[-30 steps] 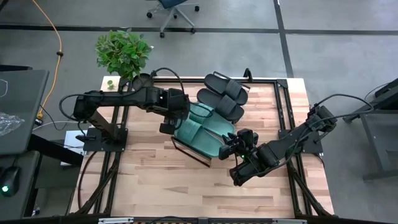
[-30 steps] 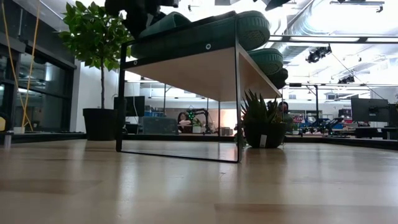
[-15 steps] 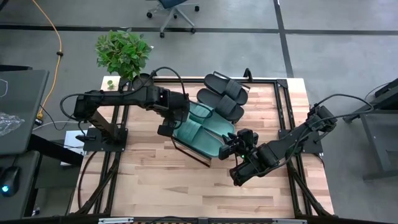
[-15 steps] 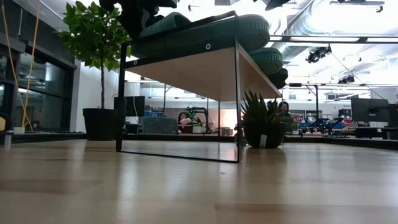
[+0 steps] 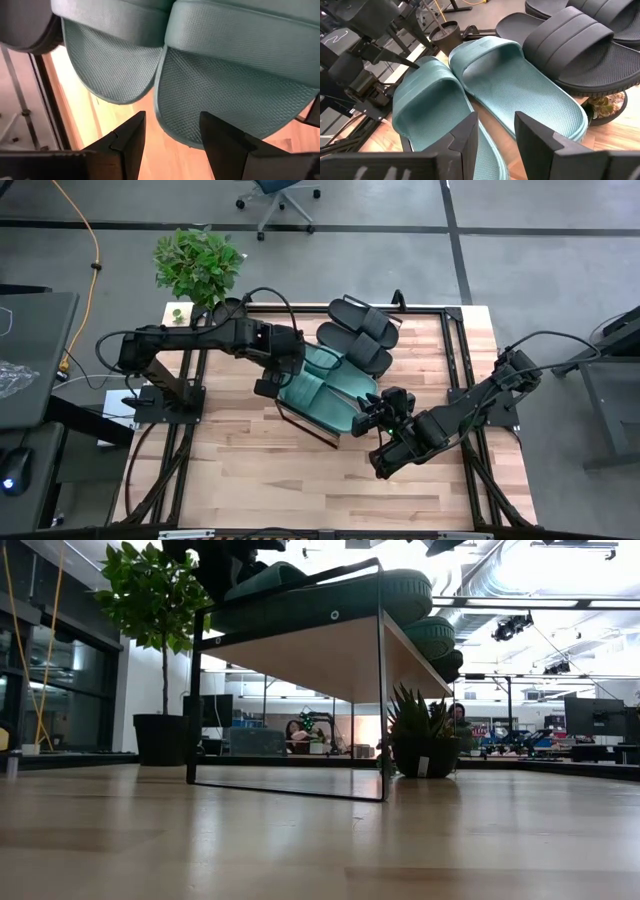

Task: Pick and place slides into the shelf
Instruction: Put the green slipper on the shelf

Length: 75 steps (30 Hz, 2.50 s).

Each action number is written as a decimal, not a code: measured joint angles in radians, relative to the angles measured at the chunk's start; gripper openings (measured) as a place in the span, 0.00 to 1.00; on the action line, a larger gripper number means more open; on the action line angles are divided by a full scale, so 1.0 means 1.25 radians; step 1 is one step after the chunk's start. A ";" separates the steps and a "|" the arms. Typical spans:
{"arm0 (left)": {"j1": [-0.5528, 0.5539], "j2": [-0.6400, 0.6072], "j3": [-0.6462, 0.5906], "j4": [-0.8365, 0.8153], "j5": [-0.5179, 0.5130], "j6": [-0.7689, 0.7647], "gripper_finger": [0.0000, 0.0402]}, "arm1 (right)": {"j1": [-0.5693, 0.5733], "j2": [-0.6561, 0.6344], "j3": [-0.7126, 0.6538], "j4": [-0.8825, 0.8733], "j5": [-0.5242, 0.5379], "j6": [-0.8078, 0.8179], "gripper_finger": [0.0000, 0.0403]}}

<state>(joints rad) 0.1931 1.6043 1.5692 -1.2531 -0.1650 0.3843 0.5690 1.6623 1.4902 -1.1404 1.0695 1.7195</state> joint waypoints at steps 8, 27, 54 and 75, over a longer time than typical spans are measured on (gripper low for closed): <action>-0.002 0.000 0.000 0.003 -0.015 0.039 0.43 | 0.000 0.000 0.000 -0.003 0.000 0.000 0.29; 0.045 0.001 0.000 -0.009 0.082 0.024 0.43 | -0.013 0.000 0.000 -0.024 0.003 -0.010 0.29; 0.135 -0.025 0.000 -0.055 0.166 0.001 0.43 | -0.021 0.000 0.000 -0.027 -0.001 -0.021 0.29; 0.149 -0.167 0.000 0.105 0.315 -0.129 0.27 | -0.033 -0.139 0.000 -0.067 -0.010 -0.162 0.29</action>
<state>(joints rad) 0.3794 1.3956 1.5696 -1.1221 0.2290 0.2225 0.5278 1.4890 1.4902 -1.2238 1.0575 1.5168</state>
